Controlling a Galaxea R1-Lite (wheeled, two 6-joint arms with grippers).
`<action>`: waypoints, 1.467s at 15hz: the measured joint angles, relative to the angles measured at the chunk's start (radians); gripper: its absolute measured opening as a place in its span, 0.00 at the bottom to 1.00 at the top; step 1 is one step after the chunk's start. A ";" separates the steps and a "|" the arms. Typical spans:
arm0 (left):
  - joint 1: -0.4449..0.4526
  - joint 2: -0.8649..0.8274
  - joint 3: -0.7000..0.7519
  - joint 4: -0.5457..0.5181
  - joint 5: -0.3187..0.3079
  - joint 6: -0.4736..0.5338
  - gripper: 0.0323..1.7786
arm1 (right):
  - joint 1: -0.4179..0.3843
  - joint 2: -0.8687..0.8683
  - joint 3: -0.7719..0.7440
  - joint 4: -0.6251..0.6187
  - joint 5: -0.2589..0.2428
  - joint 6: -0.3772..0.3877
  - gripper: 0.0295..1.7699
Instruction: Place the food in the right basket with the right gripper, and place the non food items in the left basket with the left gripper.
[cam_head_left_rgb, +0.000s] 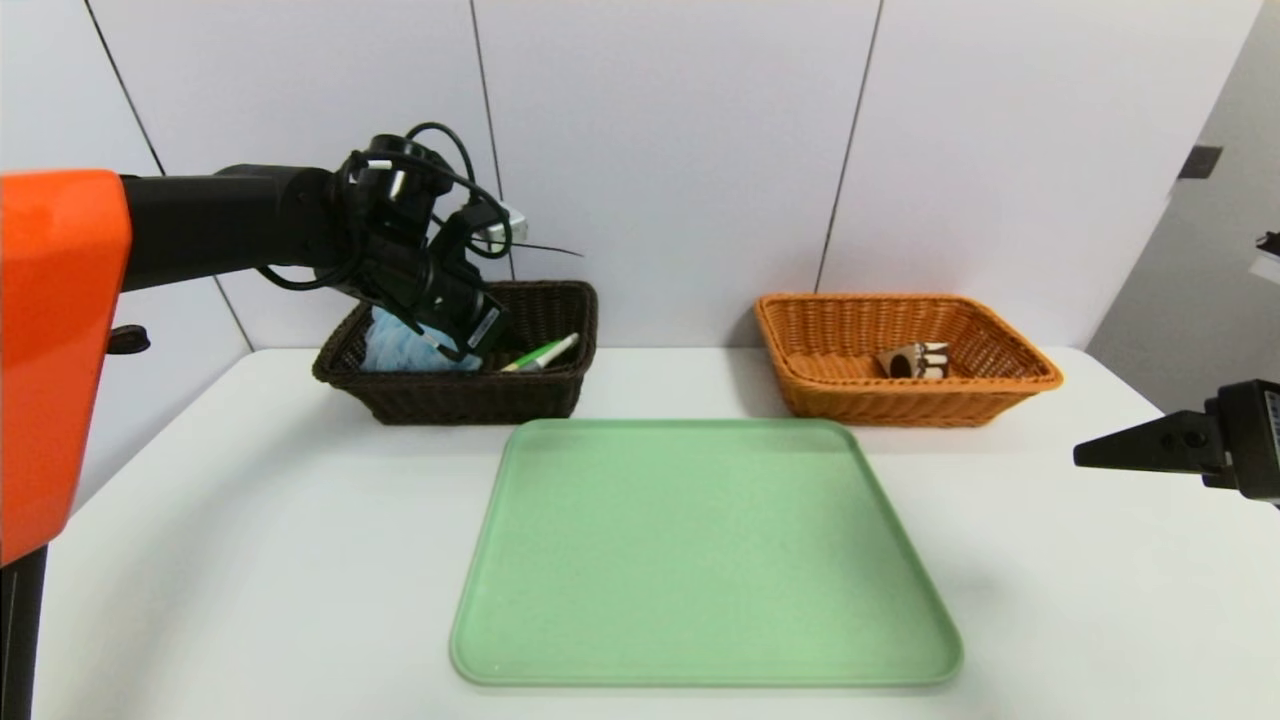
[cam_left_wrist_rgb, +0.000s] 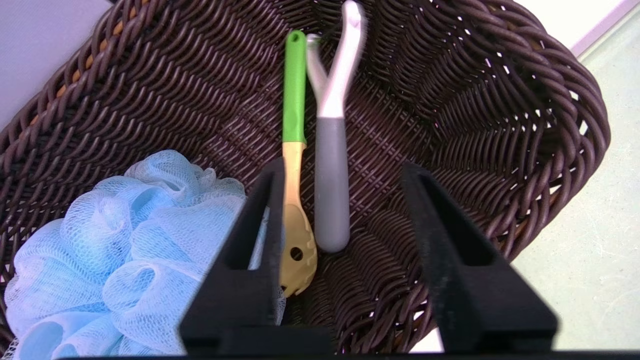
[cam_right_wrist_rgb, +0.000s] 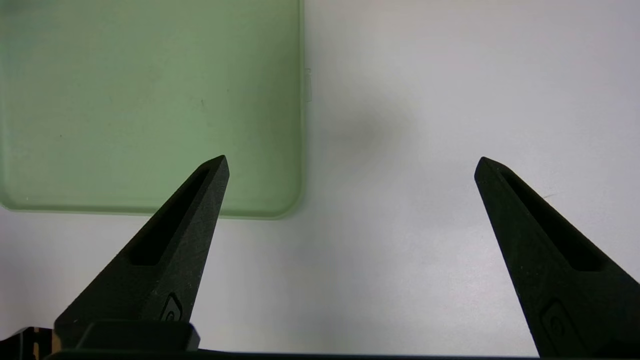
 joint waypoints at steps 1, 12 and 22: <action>-0.001 -0.001 -0.001 -0.002 0.000 0.000 0.55 | 0.000 0.000 0.000 0.000 0.000 0.000 0.96; -0.013 -0.219 0.032 0.080 0.168 -0.403 0.86 | 0.000 -0.055 -0.008 -0.002 -0.004 -0.023 0.96; 0.009 -0.885 0.632 0.090 0.403 -0.446 0.93 | 0.006 -0.373 0.116 0.000 -0.018 -0.139 0.96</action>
